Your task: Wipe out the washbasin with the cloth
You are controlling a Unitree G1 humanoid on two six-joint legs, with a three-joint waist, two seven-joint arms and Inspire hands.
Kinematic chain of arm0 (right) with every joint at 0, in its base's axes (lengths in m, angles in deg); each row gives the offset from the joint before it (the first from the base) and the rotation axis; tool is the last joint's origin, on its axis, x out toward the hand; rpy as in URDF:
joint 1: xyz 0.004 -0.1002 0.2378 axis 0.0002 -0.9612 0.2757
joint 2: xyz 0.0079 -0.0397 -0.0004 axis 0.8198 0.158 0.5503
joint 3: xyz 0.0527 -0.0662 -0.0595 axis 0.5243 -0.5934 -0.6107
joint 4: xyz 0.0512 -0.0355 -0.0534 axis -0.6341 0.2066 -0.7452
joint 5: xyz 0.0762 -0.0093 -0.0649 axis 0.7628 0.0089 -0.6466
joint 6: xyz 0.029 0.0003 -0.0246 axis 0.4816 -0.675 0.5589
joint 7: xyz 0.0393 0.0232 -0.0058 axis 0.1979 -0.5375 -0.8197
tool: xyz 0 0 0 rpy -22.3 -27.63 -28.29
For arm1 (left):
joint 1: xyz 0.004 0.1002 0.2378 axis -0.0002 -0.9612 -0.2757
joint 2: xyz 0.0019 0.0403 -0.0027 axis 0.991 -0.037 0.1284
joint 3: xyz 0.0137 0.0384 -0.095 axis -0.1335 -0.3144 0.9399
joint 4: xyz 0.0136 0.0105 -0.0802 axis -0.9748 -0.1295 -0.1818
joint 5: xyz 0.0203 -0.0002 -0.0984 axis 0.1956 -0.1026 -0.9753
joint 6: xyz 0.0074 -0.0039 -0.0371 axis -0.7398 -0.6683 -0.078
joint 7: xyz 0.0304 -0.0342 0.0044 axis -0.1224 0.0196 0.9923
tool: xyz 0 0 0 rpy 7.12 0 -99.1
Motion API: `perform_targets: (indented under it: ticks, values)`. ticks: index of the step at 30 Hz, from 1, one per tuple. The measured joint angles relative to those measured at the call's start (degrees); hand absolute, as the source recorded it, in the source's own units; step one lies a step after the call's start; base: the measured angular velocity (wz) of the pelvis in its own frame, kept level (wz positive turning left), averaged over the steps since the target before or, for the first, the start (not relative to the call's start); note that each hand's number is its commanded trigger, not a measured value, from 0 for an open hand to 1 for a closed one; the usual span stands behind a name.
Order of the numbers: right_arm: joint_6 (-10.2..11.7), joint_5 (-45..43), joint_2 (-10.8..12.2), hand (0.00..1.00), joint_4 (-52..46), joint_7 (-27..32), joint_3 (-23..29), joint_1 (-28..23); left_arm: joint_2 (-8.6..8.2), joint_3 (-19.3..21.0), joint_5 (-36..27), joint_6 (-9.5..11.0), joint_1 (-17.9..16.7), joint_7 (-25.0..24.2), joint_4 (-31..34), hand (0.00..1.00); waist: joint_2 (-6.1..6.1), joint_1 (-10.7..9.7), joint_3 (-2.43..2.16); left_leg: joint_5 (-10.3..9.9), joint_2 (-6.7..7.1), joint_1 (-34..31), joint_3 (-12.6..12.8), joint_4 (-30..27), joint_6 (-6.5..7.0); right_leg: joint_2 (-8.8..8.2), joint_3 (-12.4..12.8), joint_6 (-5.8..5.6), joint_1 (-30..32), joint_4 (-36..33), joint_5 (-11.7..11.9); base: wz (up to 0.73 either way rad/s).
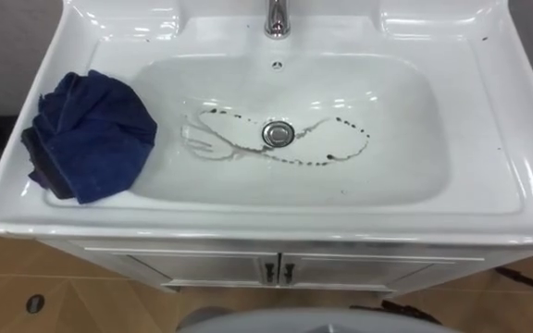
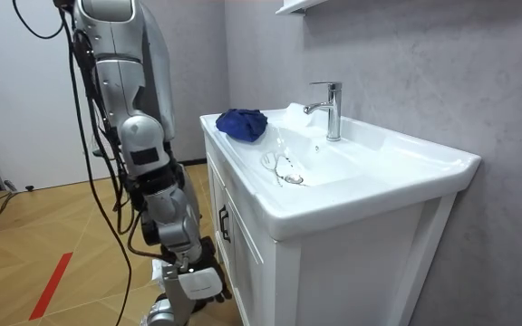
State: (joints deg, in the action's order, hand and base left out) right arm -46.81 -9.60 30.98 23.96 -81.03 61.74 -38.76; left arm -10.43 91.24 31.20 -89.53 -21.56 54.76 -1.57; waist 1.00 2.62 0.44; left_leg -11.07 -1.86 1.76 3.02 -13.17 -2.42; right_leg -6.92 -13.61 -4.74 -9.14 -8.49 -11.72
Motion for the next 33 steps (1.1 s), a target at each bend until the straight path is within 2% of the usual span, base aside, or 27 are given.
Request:
perform_targets:
  ticks: [2, 7, 9, 11, 12, 14, 16, 18, 20, 22, 25, 26, 29, 32, 33]
  values:
    - [-0.8, 0.1, -0.4, 0.00, 0.2, -0.3, 0.0, -0.2, -0.17, 3.3, -2.0, 0.0, -0.1, 1.5, -0.4, 0.00, -0.11, 1.4, -0.03, 0.0, 0.00, 0.0, 0.0, -0.1, 0.00, -0.01, 0.0, 0.01, 0.0, -0.1, 0.0, 0.00]
    - [-2.1, -0.3, -1.0, 0.00, 0.1, -0.2, -0.1, -0.1, -0.11, 6.8, -4.8, -0.1, -1.0, 6.9, -0.4, 0.00, -0.60, 3.1, -0.22, 0.0, 0.08, -0.5, -0.9, -0.5, 0.00, 0.00, -0.8, 0.02, -0.1, -0.1, 0.0, 0.09]
    - [-2.0, -0.8, -1.2, 0.00, -0.3, -0.1, -0.2, -0.2, -0.07, 9.2, -5.0, 0.0, -1.3, 9.0, -0.1, 0.00, -0.91, 4.2, -0.34, 0.0, 0.19, -0.6, -1.2, -0.4, 0.00, -0.02, -1.1, 0.01, -0.4, 0.0, 0.0, 0.08]
    - [-2.0, -0.7, -1.3, 0.00, -0.2, 0.1, -0.2, -0.1, 0.23, 13.8, -8.5, 0.2, -2.3, 12.9, 2.9, 0.00, -1.04, 4.9, -0.42, 0.0, 0.32, -0.1, -1.8, -0.4, 0.00, -0.04, -1.7, 0.00, -1.2, 0.2, 0.0, 0.12]
    - [-1.9, -0.7, -1.4, 0.00, -0.2, 0.2, -0.3, -0.2, 0.36, 14.7, -9.3, 0.4, -2.3, 14.0, 3.7, 0.00, -1.03, 5.2, -0.41, 0.0, 0.37, -0.1, -2.0, -0.4, -0.01, -0.04, -1.9, 0.00, -1.3, 0.3, 0.0, 0.16]
    - [-2.1, -0.9, -2.1, 0.00, -0.1, 0.6, -0.4, -0.2, 1.16, 16.5, -11.0, 2.3, -2.4, 18.7, 6.5, 0.00, -1.21, 5.7, -0.45, 0.1, 0.56, -0.2, -2.9, -0.5, -0.02, -0.06, -2.8, -0.01, -1.9, 0.7, 0.0, 0.19]
    - [-1.9, -1.1, -2.7, 0.00, -0.3, 0.7, -0.1, -0.4, 1.68, 18.8, -11.9, 2.6, -2.3, 22.4, 9.7, 0.00, -1.58, 5.9, -0.47, 0.1, 0.58, -0.4, -3.2, -0.6, -0.06, 0.00, -3.3, -0.01, -1.9, 0.8, 0.0, 0.12]
    - [-1.6, -1.3, -3.4, 0.00, -0.4, 1.1, -0.1, -0.8, 2.08, 20.7, -12.0, 3.9, -2.8, 26.2, 12.8, 0.00, -1.92, 6.1, -0.49, 0.1, 0.72, -0.6, -3.7, -0.5, -0.09, -0.04, -3.7, -0.01, -1.9, 0.8, 0.0, 0.09]
    - [-1.2, -1.2, -3.9, 0.00, -1.4, 1.4, 0.1, -2.1, 2.57, 22.4, -12.0, 6.0, -3.0, 30.5, 18.1, 0.00, -2.60, 7.4, -0.62, 0.1, 0.73, -0.6, -3.7, -0.5, -0.09, -0.04, -3.8, -0.01, -1.8, 0.9, 0.0, 0.00]
    - [-0.3, -1.7, -4.1, 0.00, -2.3, 2.1, 0.1, -2.9, 2.98, 23.1, -12.0, 6.8, -2.9, 33.9, 23.7, 0.00, -3.07, 8.0, -0.61, 0.1, 0.72, -0.6, -3.8, -0.5, -0.09, 0.00, -3.8, 0.00, -1.7, 0.8, 0.0, 0.00]
    - [0.7, -4.8, -4.6, 0.00, -2.7, 2.9, 0.1, -3.1, 4.49, 23.5, -12.2, 10.0, -2.4, 40.0, 30.4, 0.00, -3.71, 8.8, -0.51, 0.1, 0.73, -0.6, -3.8, -0.4, -0.09, 0.00, -3.8, -0.01, -1.7, 0.8, 0.0, 0.00]
    - [0.8, -5.7, -4.7, 0.00, -3.2, 3.1, 0.1, -3.0, 5.07, 24.3, -12.2, 11.1, -2.1, 41.8, 32.7, 0.00, -4.16, 8.8, -0.75, 0.1, 0.73, -0.7, -3.9, -0.3, -0.11, 0.00, -3.8, -0.01, -1.7, 0.8, 0.0, 0.00]
    - [1.6, -6.3, -4.6, 0.00, -3.9, 3.3, 0.0, -4.1, 6.68, 26.7, -12.2, 12.9, -1.3, 45.4, 38.3, 0.00, -4.49, 9.0, -1.02, 0.1, 0.75, -0.4, -3.7, -0.1, -0.11, 0.00, -3.6, -0.01, -1.7, 1.0, 0.0, -0.01]
    - [2.5, -6.6, -4.6, 0.00, -4.9, 3.3, 0.0, -4.7, 8.42, 28.8, -11.9, 14.8, 0.1, 48.6, 41.4, 0.00, -4.70, 9.0, -1.12, 0.1, 0.76, -0.1, -3.8, 0.0, -0.10, -0.01, -3.7, -0.01, -1.8, 0.9, 0.0, -0.03]
    - [2.6, -6.6, -4.6, 0.00, -4.9, 3.3, 0.1, -4.7, 8.64, 29.2, -11.9, 14.9, 0.5, 49.0, 41.9, 0.00, -4.79, 9.0, -1.15, 0.1, 0.76, -0.1, -3.8, 0.0, -0.10, -0.01, -3.7, -0.01, -1.8, 0.9, 0.0, 0.00]
